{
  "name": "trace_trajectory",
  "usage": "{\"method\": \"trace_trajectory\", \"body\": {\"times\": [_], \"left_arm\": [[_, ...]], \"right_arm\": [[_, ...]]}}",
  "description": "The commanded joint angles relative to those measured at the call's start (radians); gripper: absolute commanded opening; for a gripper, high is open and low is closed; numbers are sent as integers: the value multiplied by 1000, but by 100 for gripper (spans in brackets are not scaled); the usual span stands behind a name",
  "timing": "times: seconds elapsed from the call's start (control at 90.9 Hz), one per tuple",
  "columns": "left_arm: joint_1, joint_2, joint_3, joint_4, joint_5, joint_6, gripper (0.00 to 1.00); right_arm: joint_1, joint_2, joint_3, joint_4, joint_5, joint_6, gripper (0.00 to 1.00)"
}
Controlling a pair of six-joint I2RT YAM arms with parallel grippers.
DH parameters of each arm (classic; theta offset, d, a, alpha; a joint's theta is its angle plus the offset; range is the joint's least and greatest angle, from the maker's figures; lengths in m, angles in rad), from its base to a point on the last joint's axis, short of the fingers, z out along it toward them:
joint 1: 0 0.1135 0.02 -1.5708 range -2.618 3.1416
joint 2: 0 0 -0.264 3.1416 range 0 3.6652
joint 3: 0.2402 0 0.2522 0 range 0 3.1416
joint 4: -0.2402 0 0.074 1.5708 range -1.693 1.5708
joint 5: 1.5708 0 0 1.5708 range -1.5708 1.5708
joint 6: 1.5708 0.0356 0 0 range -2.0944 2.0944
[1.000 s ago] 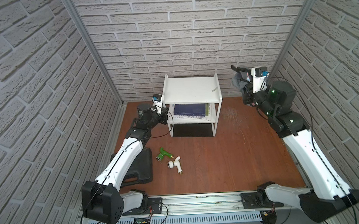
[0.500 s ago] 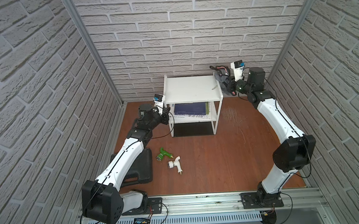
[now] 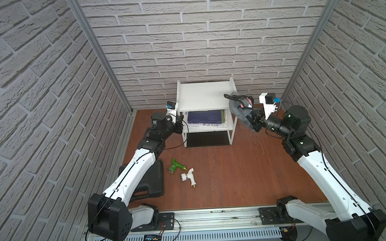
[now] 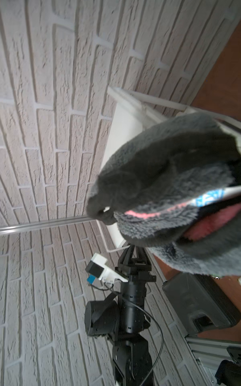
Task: Wipe the bookshelf clean with a cloth
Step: Adjust the cleaning item.
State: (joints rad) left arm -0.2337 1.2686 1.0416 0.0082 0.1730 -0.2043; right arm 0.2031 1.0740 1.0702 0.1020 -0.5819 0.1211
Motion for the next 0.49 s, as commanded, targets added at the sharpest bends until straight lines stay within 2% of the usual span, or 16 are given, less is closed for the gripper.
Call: {"method": "trace_trajectory", "body": {"times": [0.0, 0.088, 0.275, 0.396, 0.484], "left_arm": [[5, -14, -27, -10, 1, -157, 0], [25, -37, -26, -44, 31, -128, 1], [31, -149, -52, -115, 85, -13, 41], [30, -282, -113, -126, 233, 64, 57], [23, -394, -211, -39, 334, 31, 69]], "right_arm": [[45, 40, 0, 98, 183, -15, 3], [46, 46, -27, 23, 137, -56, 3], [67, 50, -48, -43, -102, -74, 3], [120, 87, -24, 16, -266, -62, 3], [171, 121, -13, 90, -340, -42, 3]]}}
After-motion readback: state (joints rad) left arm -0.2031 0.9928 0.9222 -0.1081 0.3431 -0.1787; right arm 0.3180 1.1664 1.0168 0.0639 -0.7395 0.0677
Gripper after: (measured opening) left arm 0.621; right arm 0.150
